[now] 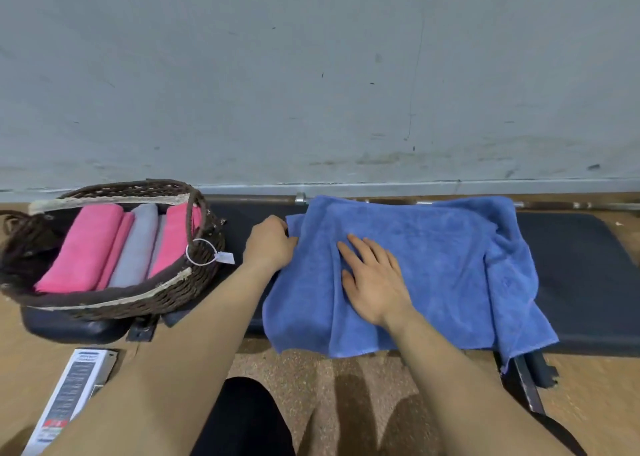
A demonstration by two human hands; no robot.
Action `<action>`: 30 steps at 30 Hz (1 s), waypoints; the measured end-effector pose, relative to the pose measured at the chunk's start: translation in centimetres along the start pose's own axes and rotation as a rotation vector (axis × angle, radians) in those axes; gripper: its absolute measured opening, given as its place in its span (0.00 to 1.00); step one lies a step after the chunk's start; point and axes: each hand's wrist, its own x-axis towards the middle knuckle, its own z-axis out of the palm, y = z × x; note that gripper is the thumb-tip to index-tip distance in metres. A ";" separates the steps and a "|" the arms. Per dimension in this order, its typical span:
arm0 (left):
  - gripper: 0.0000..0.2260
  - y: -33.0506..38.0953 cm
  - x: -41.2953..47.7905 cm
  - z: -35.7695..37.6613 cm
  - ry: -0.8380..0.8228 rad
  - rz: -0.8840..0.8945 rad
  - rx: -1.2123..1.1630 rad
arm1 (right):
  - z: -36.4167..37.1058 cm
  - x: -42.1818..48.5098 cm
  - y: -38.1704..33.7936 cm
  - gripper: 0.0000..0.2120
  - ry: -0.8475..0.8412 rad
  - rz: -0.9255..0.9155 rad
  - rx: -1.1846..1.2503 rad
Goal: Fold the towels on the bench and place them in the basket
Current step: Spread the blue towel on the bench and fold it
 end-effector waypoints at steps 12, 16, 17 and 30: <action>0.16 0.3 1.6 -1.3 0.369 0.051 0.223 | 1.0 0.3 0.2 0.30 0.064 0.013 0.004; 0.22 0.6 -2.3 2.2 0.285 0.209 0.224 | 0.8 0.1 0.2 0.30 0.065 0.002 0.011; 0.24 0.4 -3.7 3.1 0.246 0.211 0.208 | 0.7 0.1 0.2 0.30 0.054 0.000 0.009; 0.33 -2.7 -8.2 3.4 0.104 0.272 0.338 | -3.8 -5.7 6.5 0.30 0.075 0.148 0.094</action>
